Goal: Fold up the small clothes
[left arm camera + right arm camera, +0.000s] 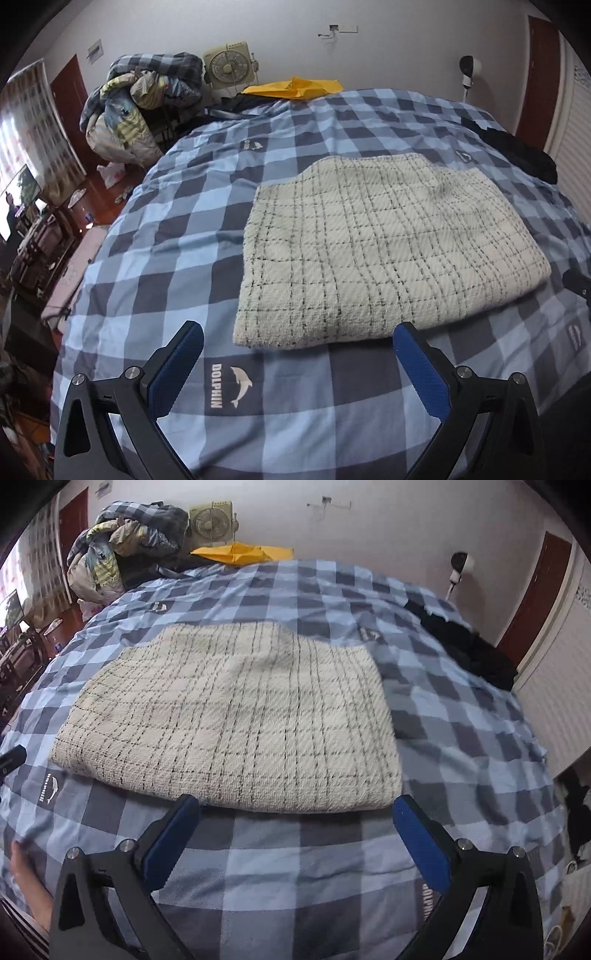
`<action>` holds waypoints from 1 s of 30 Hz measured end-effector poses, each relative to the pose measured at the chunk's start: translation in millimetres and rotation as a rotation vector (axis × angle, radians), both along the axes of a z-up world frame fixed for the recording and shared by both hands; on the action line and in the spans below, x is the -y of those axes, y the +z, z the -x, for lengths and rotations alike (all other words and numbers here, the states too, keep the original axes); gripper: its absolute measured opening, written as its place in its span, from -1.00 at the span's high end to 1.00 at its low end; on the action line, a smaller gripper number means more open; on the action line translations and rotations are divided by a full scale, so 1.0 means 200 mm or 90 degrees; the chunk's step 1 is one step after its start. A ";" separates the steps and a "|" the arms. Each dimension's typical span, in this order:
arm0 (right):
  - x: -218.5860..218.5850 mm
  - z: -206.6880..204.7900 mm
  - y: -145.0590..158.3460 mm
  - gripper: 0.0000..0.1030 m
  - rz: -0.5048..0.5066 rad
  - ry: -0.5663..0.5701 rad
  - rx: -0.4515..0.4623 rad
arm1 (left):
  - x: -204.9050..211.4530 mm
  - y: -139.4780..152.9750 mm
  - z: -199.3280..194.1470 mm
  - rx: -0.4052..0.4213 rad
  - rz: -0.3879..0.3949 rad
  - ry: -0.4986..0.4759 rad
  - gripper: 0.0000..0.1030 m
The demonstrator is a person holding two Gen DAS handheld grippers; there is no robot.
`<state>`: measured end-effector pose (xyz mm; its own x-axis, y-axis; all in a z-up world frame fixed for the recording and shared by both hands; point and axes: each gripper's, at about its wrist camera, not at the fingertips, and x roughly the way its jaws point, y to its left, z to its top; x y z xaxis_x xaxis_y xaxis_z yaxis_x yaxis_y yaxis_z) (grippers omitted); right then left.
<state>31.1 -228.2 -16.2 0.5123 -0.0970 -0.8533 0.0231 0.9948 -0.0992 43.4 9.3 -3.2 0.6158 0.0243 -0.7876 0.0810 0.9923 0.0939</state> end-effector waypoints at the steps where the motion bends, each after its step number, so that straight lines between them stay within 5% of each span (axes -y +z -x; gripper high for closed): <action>1: -0.01 0.01 0.00 -0.98 -0.002 0.000 0.002 | -0.01 0.00 0.00 -0.002 0.001 0.006 -1.00; 8: -0.03 0.02 0.00 -0.98 0.009 0.009 0.009 | -0.10 -0.02 -0.04 -0.032 0.065 0.035 -1.00; 30: -0.05 0.05 0.04 -0.98 0.030 0.021 0.021 | -0.06 0.07 -0.01 0.055 0.006 0.024 -1.00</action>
